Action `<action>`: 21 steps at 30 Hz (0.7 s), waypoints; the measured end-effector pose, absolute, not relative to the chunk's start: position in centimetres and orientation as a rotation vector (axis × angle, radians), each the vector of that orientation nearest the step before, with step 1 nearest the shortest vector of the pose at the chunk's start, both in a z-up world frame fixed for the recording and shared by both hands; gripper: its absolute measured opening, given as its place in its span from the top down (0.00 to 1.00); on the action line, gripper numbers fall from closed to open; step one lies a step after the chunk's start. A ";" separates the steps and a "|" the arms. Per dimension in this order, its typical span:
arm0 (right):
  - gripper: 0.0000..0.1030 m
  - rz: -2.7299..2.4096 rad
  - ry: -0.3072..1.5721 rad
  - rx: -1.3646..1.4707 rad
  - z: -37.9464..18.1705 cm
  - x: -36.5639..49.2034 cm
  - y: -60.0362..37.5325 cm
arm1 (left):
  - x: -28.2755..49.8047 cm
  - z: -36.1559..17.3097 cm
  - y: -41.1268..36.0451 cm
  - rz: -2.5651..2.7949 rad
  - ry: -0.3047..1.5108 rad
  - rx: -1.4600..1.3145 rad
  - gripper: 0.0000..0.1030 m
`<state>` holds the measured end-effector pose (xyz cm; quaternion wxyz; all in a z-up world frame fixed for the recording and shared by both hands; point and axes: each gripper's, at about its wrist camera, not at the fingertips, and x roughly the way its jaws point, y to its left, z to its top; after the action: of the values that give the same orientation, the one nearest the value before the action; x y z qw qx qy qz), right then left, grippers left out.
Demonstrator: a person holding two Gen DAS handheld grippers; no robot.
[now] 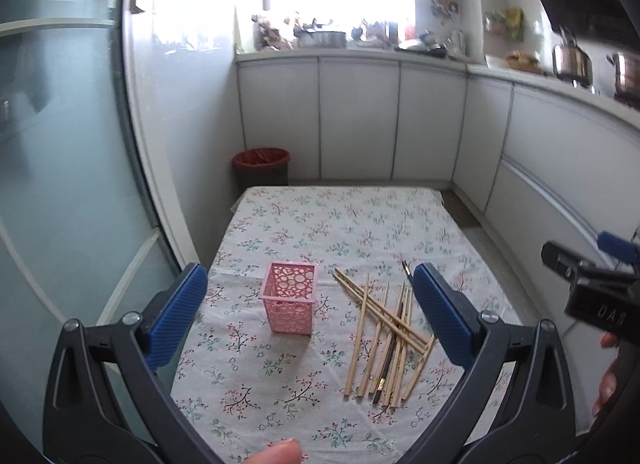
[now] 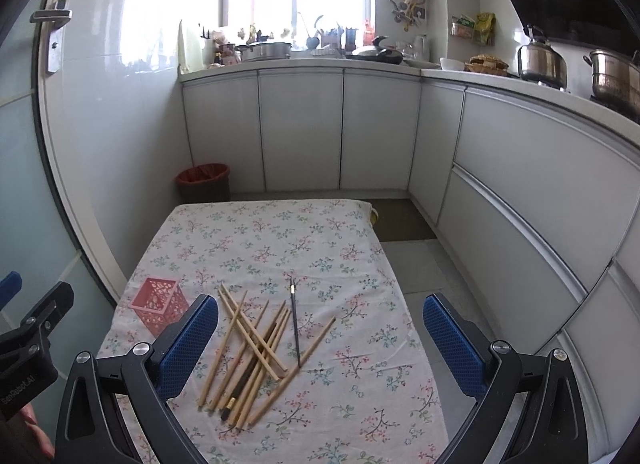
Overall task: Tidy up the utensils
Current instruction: 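Lower the left tool to the chopstick pile and grasp one chopstick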
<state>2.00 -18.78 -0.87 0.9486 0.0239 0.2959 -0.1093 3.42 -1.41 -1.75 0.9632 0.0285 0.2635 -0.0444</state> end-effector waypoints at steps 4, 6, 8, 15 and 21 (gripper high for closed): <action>0.00 -0.221 0.681 0.098 -2.1 4.2 -20.4 | 7.4 -4.1 -2.0 -0.202 0.756 0.008 0.01; 0.00 -0.214 0.740 0.137 -3.0 5.6 -21.5 | 9.0 -5.4 -2.5 -0.230 0.835 -0.016 0.01; 0.00 -0.207 0.801 0.165 -4.3 7.1 -22.6 | 10.3 -6.7 -3.1 -0.252 0.888 -0.043 0.01; 0.00 -0.265 0.992 0.205 -9.9 10.9 -26.1 | 14.2 -11.2 -6.0 -0.287 1.021 0.005 0.18; 0.00 -0.286 1.117 0.293 -14.2 12.9 -29.2 | 19.1 -14.8 -8.7 -0.292 1.137 0.026 0.57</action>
<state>12.94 -29.16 -14.20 0.8282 0.1382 0.5261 -0.1348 19.10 -8.72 -14.84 0.8325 0.0124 0.5364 -0.1379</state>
